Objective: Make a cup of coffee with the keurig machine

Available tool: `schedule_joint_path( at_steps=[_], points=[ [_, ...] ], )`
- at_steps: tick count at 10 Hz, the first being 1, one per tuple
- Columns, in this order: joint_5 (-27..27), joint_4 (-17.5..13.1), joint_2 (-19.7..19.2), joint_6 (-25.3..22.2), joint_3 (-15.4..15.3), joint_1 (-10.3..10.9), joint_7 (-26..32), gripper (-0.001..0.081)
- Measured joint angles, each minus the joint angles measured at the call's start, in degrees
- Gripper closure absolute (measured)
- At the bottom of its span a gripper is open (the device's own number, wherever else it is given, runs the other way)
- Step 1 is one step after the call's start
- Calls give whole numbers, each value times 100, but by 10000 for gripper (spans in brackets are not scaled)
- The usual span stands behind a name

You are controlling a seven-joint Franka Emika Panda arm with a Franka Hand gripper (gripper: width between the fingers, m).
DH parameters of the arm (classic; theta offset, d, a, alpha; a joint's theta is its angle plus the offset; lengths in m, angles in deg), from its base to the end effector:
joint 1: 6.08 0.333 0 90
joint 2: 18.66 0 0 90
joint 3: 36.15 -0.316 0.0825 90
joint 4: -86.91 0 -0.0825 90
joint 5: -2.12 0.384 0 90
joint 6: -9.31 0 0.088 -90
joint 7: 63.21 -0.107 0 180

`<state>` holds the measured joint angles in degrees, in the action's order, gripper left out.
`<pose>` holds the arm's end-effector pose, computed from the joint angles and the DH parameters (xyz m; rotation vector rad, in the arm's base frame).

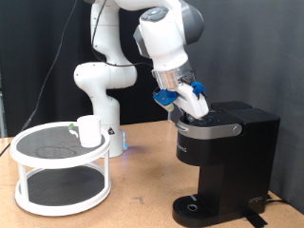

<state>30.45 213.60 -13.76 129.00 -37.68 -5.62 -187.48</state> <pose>0.5111 0.0413 0.4175 -1.0728 2.7226 0.5825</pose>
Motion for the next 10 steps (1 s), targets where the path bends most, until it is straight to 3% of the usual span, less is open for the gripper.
schedule_joint_path(
  at_steps=[3, 6, 8, 10],
  points=[
    [343, 158, 200, 0, 2, 0, 235, 806],
    [1068, 202, 516, 52, 7, 2, 516, 806],
    [1113, 268, 515, 243, 3, 2, 515, 806],
    [1565, 658, 734, 547, 36, -6, 527, 806]
  ],
)
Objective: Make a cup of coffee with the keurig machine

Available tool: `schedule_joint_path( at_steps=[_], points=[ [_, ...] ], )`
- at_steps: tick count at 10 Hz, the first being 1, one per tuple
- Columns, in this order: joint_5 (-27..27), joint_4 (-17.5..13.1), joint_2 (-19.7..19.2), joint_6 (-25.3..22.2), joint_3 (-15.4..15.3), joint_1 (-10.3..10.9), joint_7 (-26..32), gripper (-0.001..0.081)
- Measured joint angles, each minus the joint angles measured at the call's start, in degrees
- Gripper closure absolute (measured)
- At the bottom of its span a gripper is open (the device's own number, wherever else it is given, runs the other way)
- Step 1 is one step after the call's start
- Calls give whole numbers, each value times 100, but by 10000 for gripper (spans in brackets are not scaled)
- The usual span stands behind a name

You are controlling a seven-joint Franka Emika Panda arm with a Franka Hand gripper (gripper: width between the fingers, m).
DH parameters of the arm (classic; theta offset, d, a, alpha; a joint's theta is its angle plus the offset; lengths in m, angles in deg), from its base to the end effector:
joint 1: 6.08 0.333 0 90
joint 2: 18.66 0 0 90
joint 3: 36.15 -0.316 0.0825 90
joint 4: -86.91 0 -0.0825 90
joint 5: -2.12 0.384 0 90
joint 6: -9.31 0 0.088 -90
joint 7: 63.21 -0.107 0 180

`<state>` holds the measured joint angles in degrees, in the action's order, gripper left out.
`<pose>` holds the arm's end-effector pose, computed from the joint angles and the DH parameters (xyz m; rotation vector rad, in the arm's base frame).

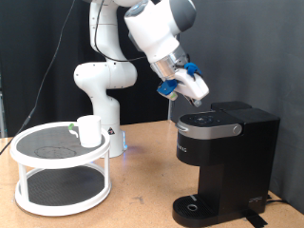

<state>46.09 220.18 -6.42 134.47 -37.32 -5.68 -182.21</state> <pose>0.4851 0.0391 0.4404 -0.8649 2.5341 0.7157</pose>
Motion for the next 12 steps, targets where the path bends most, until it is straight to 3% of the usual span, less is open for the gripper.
schedule_joint_path(
  at_steps=[2, 4, 6, 8, 10, 12],
  points=[
    [523, 477, 355, 149, 97, -2, 52, 806],
    [563, 783, 687, -224, 295, -19, 332, 806],
    [500, 1040, 1056, -528, 442, -72, 546, 806],
    [531, 1067, 1032, -494, 440, -82, 435, 806],
    [703, 1331, 1188, -275, 472, -203, 126, 806],
    [503, 1582, 1499, -510, 636, -387, 161, 806]
  ],
)
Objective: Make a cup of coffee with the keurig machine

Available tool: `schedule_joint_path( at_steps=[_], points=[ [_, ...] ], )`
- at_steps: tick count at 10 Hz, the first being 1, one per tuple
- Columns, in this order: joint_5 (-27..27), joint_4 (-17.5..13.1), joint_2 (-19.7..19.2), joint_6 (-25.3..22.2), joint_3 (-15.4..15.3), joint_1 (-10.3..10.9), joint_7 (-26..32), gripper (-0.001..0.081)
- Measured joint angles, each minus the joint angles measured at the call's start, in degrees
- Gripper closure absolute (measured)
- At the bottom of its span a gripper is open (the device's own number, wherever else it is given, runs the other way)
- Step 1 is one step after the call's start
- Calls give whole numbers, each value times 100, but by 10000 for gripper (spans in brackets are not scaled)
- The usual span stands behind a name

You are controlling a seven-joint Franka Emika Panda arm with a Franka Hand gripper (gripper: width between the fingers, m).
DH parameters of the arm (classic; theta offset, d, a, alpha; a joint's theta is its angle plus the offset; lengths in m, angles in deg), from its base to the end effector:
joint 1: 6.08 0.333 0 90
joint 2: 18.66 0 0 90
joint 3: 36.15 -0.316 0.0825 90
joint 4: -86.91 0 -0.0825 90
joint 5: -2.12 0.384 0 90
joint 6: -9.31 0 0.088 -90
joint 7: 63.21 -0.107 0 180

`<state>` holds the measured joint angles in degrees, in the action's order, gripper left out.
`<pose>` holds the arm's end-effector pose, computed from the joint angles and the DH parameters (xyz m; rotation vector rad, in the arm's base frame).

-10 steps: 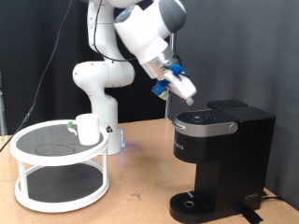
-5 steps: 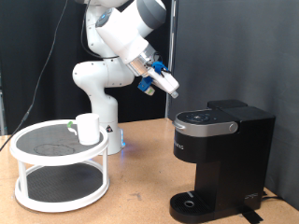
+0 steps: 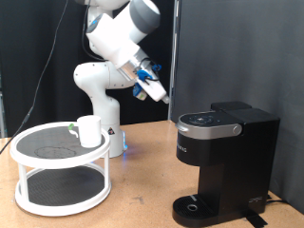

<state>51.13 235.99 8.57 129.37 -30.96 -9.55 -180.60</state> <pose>0.3928 -0.0226 0.4244 -0.6250 2.5141 0.8844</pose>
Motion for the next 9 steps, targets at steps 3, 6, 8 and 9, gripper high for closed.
schedule_joint_path(
  at_steps=[3, 6, 8, 9],
  points=[
    [-413, 47, 382, -825, 458, -236, 219, 806],
    [-549, 92, 610, -1160, 688, -376, 272, 806],
    [-643, 168, 666, -1088, 720, -443, 419, 806],
    [-790, 222, 751, -1145, 802, -542, 494, 806]
  ],
)
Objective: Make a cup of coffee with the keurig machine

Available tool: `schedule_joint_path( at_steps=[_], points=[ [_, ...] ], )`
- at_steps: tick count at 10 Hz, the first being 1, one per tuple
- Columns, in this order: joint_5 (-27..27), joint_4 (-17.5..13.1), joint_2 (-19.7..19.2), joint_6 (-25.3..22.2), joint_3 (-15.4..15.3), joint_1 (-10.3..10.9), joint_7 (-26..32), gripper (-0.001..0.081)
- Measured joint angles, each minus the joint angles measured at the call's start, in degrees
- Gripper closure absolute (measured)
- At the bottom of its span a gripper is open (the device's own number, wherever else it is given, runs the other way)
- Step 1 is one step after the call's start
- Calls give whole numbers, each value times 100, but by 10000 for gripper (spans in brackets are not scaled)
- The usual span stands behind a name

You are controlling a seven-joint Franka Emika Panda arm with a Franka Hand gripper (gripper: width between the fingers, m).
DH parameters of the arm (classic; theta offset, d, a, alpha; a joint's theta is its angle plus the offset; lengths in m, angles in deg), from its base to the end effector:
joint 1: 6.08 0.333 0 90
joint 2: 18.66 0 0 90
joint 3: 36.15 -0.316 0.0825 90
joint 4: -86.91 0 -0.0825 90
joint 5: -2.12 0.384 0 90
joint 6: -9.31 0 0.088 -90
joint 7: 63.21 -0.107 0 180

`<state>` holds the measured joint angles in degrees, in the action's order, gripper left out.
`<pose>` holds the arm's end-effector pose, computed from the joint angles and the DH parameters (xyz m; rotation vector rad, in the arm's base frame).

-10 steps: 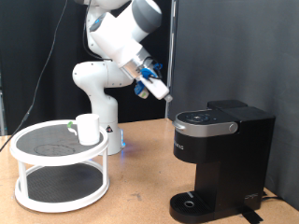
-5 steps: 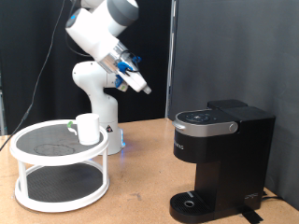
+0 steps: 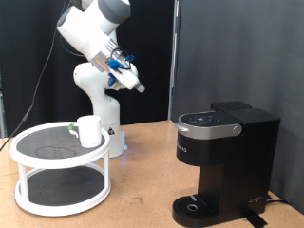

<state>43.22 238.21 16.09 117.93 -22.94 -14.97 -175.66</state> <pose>0.3408 -0.0861 0.4409 -0.6901 2.4671 0.9248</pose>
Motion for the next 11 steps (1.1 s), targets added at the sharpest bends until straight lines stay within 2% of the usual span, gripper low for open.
schedule_joint_path(
  at_steps=[3, 6, 7, 9, 11],
  points=[
    [-622, 31, 211, -735, 405, -371, 74, 806],
    [-1241, -29, 230, -1415, 807, -783, 93, 806],
    [-1269, -28, 253, -1485, 893, -859, 116, 806],
    [-1319, -16, 252, -1484, 887, -862, 173, 806],
    [-1592, 57, 312, -1088, 930, -1037, 379, 806]
  ],
)
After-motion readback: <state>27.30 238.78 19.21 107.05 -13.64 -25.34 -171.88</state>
